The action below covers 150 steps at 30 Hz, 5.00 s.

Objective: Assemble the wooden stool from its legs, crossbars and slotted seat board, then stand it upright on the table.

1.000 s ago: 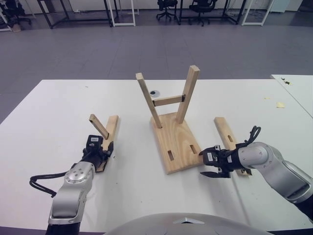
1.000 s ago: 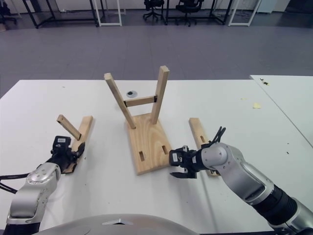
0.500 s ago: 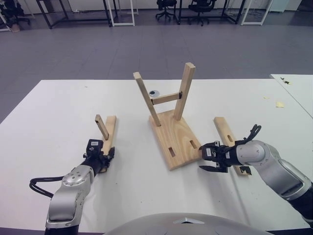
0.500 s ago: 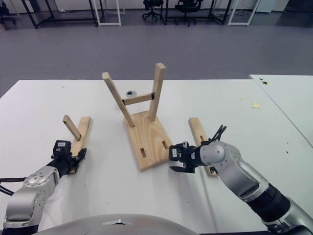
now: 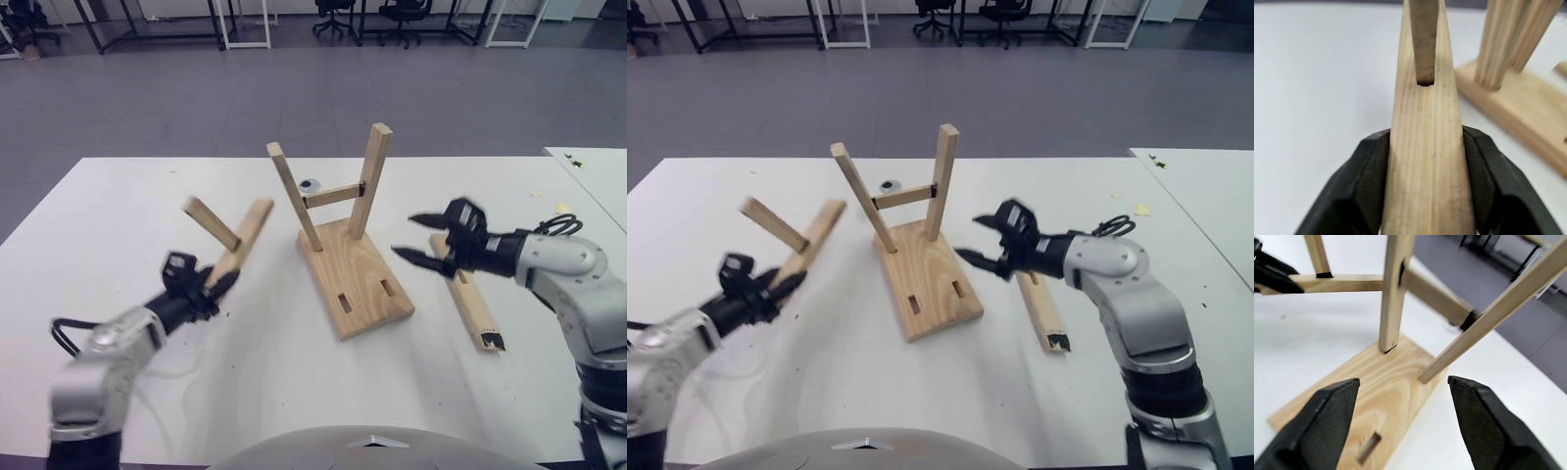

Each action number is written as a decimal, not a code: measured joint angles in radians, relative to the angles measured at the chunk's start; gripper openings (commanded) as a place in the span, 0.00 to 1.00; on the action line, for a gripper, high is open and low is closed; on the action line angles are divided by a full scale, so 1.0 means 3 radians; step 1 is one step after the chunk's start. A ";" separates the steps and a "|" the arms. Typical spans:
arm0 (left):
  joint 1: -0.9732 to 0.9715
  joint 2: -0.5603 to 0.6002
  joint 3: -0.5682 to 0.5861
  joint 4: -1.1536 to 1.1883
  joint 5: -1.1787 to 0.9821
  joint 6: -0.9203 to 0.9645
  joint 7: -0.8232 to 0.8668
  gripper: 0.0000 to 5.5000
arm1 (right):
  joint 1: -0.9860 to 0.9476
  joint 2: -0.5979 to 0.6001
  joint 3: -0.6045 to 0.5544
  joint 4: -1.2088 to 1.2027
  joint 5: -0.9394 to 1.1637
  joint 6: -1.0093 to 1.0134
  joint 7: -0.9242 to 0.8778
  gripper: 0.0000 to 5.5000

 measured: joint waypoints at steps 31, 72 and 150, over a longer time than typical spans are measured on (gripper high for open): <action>-0.1646 0.0566 -0.0589 -0.0203 -0.0655 -0.0313 -0.0259 0.37 | -0.2081 0.2244 -0.0686 0.0963 0.4049 0.0221 -0.4400 0.31; -0.0599 0.0570 -0.1005 -0.0427 0.0027 -0.0637 -0.0261 0.85 | 0.0676 -0.0119 -0.0596 -0.0009 0.3190 -0.0520 -0.3141 0.19; -0.0569 0.0402 -0.1407 -0.0449 0.0445 -0.0695 -0.0221 0.85 | 0.1083 0.0220 -0.0013 -0.0207 0.1890 -0.0649 -0.2757 0.53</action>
